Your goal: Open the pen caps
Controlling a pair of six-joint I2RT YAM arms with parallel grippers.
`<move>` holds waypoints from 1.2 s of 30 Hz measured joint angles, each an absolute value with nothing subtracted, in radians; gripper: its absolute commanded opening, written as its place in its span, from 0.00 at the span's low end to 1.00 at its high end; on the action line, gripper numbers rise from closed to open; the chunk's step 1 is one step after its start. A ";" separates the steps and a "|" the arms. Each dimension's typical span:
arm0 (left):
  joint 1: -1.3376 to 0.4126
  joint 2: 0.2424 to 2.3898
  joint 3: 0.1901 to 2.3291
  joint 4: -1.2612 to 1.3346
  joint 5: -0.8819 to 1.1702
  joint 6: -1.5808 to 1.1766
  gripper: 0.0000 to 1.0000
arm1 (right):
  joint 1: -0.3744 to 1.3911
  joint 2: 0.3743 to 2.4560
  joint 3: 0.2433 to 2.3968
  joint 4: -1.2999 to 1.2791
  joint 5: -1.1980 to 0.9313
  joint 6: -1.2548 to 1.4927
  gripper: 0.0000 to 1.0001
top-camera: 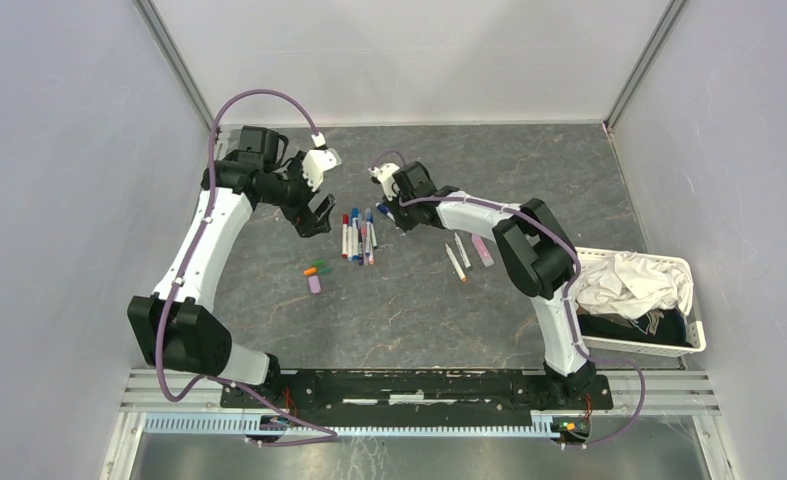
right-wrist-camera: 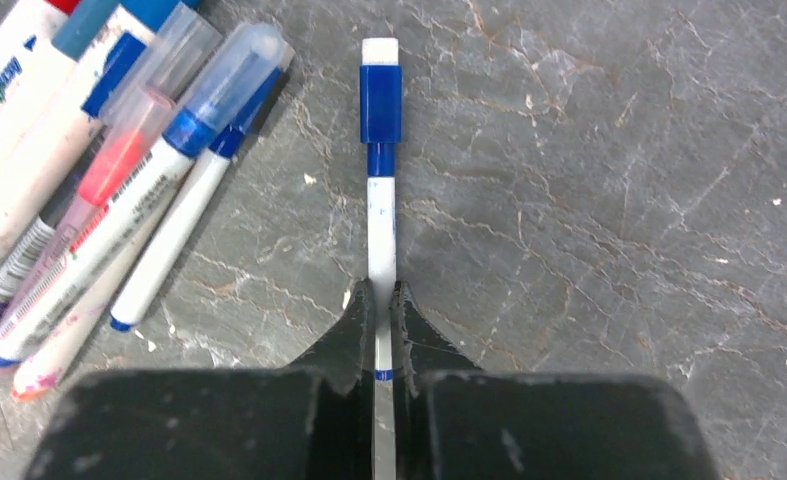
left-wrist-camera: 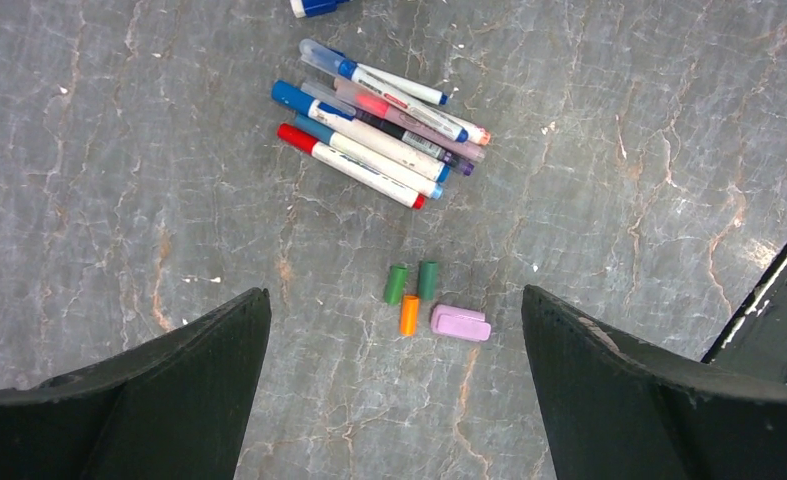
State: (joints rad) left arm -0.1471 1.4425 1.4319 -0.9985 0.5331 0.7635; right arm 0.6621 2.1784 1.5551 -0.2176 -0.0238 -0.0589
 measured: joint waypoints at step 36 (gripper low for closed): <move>-0.354 1.412 1.150 -1.119 0.665 1.233 0.64 | 0.724 1.847 1.289 -0.305 -0.949 0.138 0.00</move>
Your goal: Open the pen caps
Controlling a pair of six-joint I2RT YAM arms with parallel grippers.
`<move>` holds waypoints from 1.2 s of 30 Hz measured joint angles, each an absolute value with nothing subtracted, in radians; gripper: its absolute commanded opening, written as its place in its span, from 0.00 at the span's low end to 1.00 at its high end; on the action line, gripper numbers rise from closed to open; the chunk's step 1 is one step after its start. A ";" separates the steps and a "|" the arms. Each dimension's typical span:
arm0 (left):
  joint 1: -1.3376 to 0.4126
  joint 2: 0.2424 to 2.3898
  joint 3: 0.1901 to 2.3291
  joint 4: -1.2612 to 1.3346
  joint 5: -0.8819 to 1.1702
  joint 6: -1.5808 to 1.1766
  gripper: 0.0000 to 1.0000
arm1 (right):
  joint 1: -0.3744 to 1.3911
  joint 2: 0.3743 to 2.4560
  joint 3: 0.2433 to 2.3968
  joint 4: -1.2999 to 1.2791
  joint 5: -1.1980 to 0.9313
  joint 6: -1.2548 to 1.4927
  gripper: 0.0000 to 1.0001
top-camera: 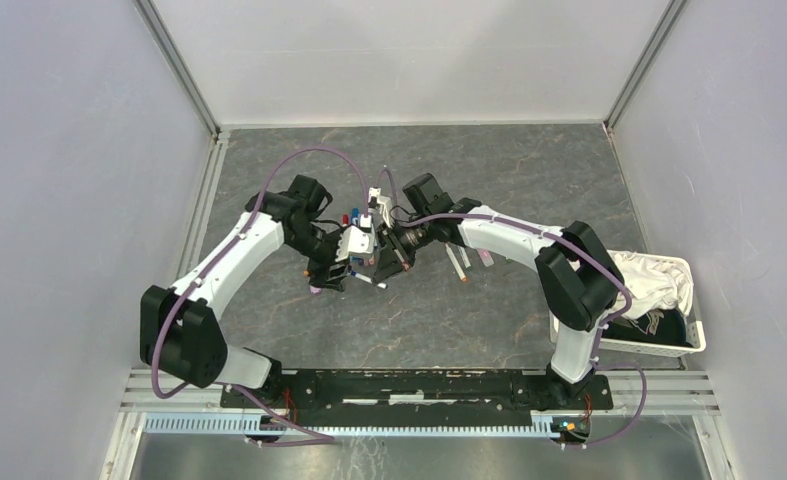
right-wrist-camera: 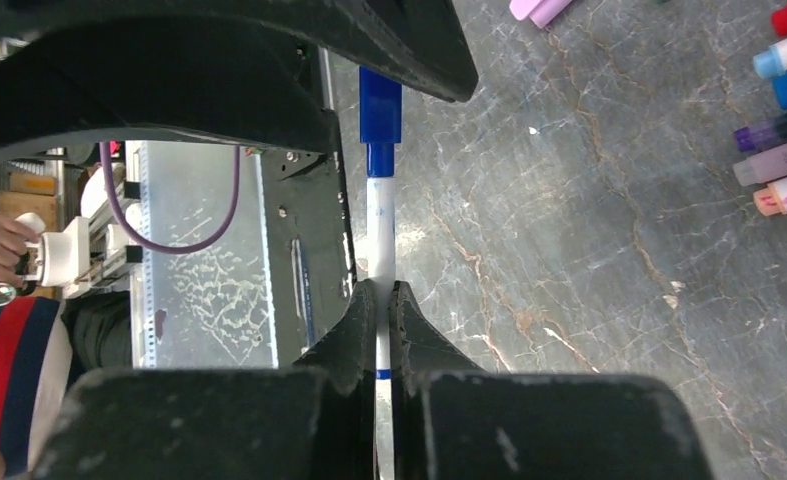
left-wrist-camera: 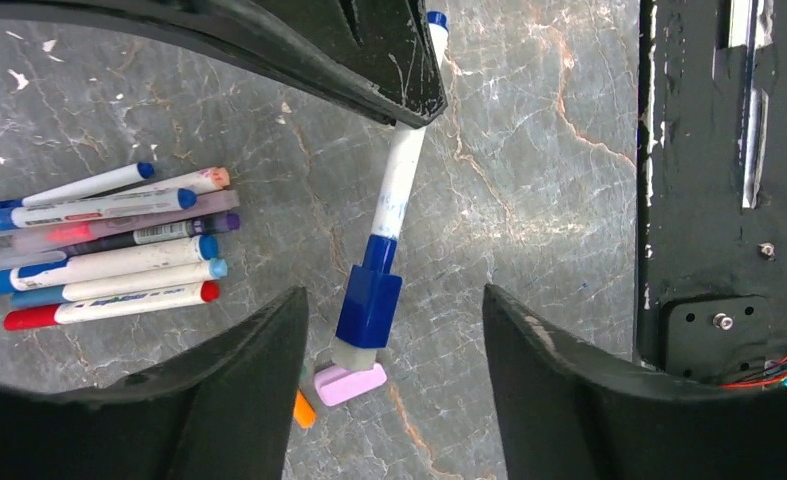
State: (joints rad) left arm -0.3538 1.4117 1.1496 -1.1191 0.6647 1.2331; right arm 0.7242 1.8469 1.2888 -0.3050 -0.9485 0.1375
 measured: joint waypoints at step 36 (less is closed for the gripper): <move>-0.344 1.425 1.159 -1.145 0.611 1.334 0.02 | 0.775 1.892 1.252 -0.105 -0.987 0.213 0.00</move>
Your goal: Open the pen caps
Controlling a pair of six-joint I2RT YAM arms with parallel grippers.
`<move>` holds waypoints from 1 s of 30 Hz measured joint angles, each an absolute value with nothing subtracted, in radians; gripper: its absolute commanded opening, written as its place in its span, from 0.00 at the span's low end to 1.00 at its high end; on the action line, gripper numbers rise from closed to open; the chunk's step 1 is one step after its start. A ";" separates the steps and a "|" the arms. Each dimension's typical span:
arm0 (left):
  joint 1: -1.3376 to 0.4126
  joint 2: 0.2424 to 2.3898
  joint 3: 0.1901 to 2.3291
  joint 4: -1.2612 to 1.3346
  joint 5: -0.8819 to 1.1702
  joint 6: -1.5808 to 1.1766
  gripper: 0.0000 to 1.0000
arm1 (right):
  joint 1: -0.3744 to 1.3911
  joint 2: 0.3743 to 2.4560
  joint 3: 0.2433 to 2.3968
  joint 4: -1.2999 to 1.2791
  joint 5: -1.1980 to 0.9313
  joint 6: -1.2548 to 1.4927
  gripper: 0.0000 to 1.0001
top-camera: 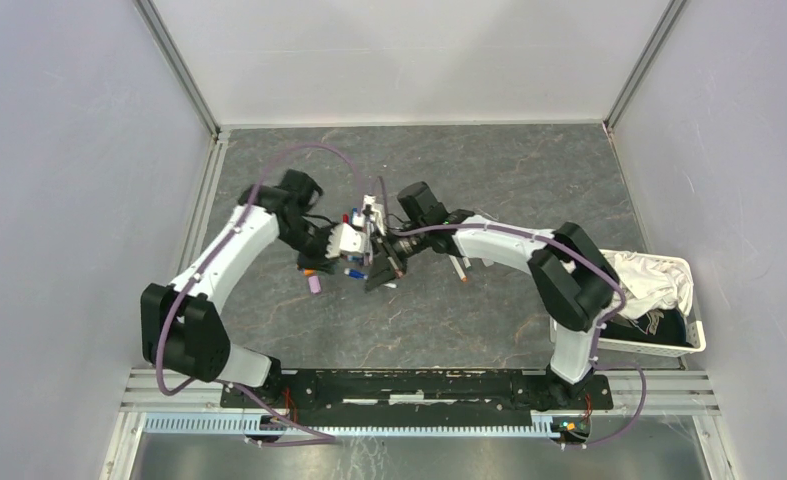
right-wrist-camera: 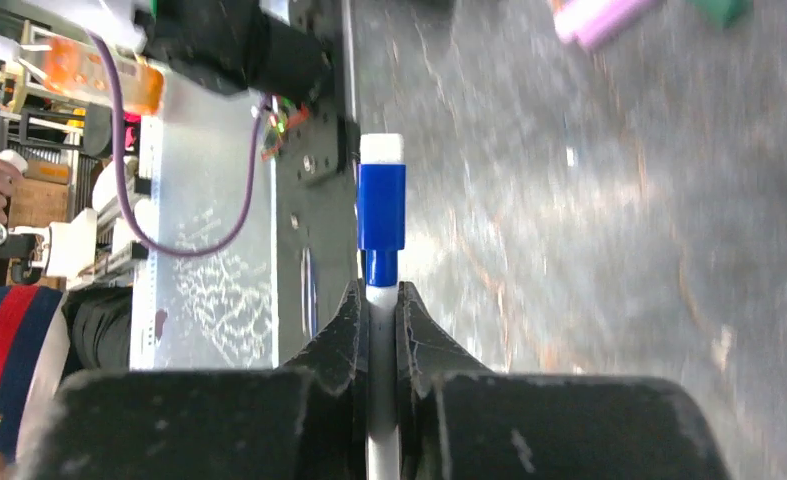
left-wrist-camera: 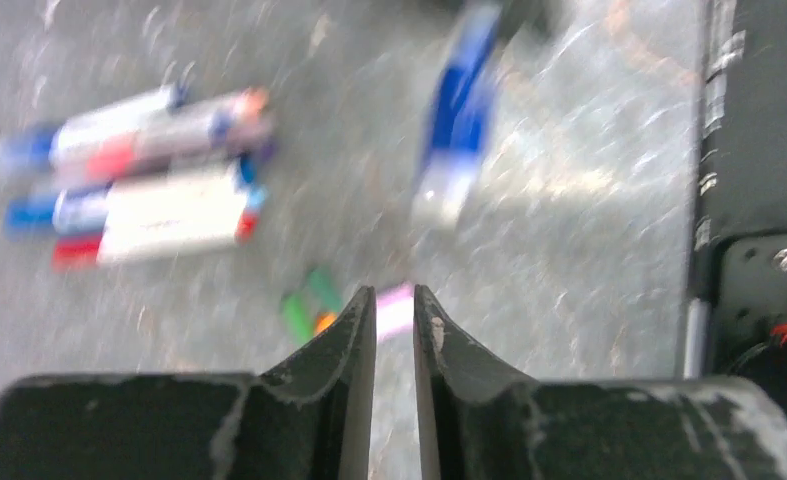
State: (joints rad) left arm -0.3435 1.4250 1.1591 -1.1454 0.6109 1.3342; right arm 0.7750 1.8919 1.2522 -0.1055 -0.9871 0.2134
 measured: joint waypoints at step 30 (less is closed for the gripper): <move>-0.454 1.216 0.963 -0.986 0.578 1.350 0.73 | 0.765 1.895 1.178 0.009 -1.057 0.462 0.00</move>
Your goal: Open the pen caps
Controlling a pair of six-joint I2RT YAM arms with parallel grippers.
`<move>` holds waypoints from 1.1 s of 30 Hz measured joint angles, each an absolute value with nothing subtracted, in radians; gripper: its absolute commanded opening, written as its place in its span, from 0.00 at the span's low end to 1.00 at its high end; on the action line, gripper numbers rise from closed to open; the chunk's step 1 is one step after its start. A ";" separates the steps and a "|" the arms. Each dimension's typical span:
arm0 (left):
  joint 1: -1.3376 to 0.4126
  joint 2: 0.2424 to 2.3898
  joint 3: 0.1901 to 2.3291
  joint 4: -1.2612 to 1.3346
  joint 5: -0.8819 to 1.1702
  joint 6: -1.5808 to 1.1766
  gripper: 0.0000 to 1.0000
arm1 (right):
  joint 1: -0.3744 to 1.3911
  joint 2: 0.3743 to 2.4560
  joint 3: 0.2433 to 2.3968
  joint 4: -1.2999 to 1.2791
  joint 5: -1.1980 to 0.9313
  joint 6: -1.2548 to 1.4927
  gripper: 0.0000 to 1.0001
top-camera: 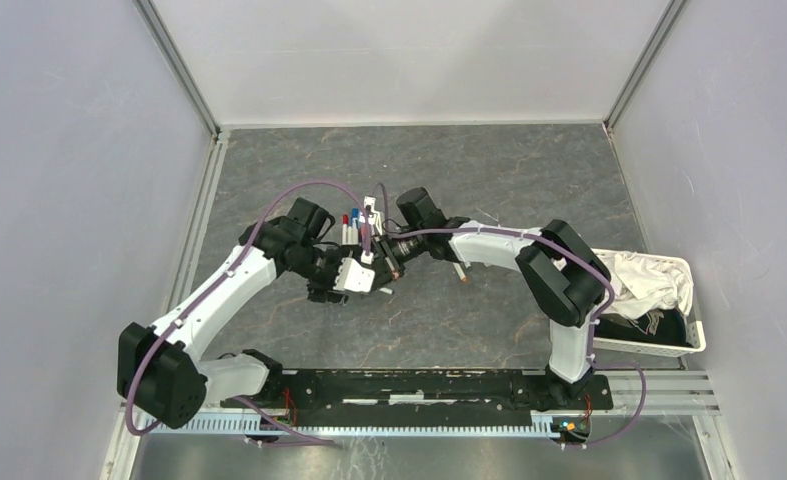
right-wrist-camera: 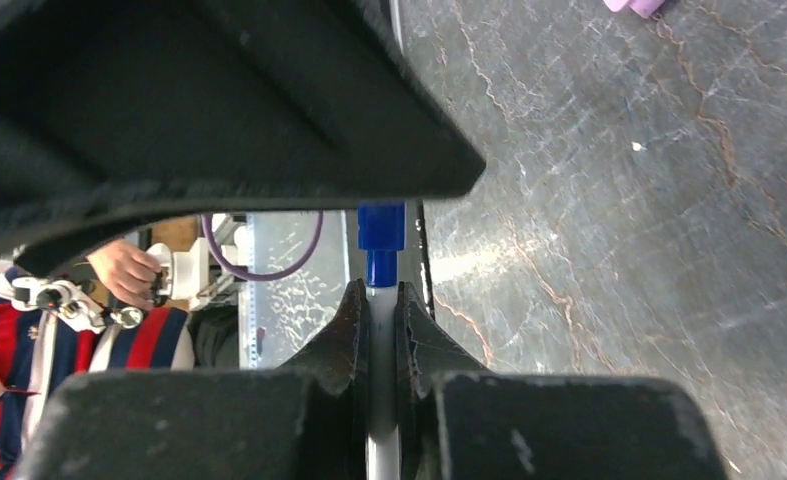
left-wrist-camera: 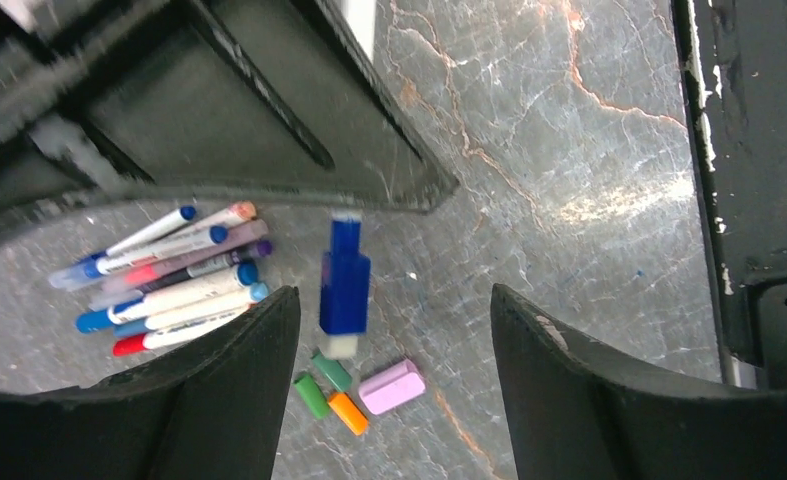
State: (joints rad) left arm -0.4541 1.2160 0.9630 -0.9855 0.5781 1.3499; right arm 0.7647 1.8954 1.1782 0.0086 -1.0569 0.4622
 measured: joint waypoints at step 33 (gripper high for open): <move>-0.184 1.322 1.023 -0.954 0.363 1.541 0.02 | 0.712 1.835 0.987 0.008 -1.047 0.479 0.00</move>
State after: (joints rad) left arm -0.1844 1.3224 1.0225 -0.9539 0.3634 1.5414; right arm 0.7124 1.8351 0.9874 0.0082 -1.0470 0.4786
